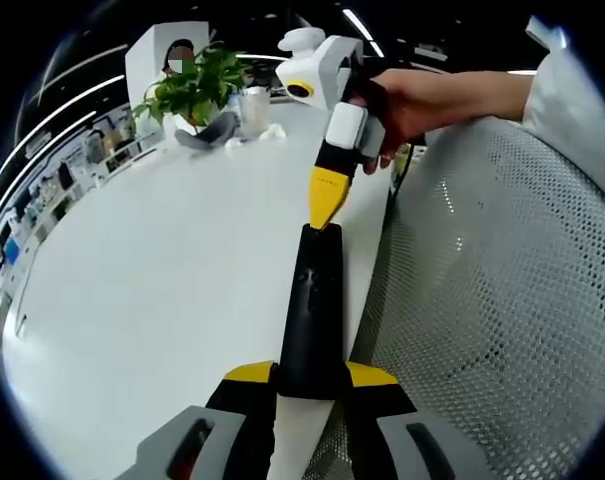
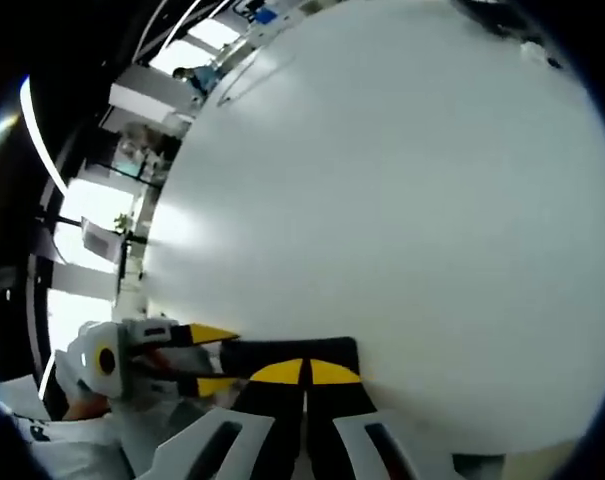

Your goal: Press the specified remote control buttons in sequence, fully releasing each button before pressing the next.

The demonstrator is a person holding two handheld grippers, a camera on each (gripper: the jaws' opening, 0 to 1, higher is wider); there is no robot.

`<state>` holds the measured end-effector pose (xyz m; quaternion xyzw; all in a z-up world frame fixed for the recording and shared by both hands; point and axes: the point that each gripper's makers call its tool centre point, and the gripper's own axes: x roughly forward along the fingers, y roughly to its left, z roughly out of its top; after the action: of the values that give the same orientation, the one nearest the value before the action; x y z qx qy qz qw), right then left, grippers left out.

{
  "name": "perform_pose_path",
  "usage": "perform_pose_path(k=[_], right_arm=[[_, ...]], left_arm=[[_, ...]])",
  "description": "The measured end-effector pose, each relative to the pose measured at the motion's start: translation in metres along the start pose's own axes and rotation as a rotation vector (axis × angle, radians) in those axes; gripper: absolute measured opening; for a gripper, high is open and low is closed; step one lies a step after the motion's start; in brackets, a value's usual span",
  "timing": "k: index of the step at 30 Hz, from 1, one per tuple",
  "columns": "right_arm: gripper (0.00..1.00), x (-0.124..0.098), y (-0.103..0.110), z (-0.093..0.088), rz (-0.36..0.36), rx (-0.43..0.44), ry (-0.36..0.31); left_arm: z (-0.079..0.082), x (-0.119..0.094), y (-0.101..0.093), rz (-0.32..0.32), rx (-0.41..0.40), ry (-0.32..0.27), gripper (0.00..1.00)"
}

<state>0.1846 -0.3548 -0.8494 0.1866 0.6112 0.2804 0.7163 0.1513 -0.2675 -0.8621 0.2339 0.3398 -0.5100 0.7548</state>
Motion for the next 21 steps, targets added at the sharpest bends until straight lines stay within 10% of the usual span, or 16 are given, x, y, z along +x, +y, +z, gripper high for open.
perform_pose_path(k=[12,21], right_arm=[[0.0,0.0009,-0.0032,-0.0034,-0.029,-0.037,0.013],[0.0,0.0013,-0.0025,-0.0046,-0.123,-0.217,0.01]], left_arm=[[-0.0002,0.0004,-0.0006,-0.002,-0.004,-0.004,0.25],[0.0005,0.0005,-0.0012,-0.003,0.008,0.001,0.25]])
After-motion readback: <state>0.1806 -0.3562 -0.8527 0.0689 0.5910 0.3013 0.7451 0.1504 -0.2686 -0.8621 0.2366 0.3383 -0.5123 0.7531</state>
